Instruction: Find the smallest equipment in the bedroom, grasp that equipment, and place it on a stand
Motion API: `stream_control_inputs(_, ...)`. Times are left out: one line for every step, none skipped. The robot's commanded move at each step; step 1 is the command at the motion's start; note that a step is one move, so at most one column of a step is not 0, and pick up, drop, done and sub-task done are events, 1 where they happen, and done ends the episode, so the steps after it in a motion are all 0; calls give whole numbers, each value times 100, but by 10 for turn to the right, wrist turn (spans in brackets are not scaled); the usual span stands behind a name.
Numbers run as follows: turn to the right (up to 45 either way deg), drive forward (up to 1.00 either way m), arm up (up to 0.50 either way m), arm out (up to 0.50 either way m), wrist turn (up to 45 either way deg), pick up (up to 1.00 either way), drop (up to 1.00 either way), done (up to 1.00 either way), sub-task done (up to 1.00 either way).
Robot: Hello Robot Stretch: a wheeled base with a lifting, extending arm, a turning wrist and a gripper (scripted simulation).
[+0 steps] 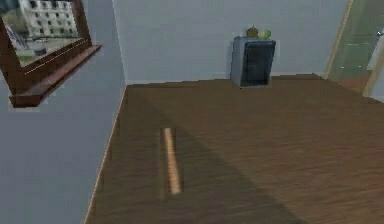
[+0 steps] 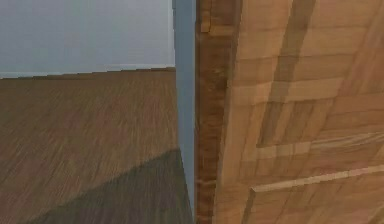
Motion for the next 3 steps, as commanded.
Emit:
stream_control_inputs(0, 35, 0, 0, 0, 0, 0, 0, 0)
stream_control_inputs(360, 0, 0, 0, 0, 0, 0, 0, 0)
stream_control_inputs(0, 100, 0, 0, 0, 0, 0, 0, 0)
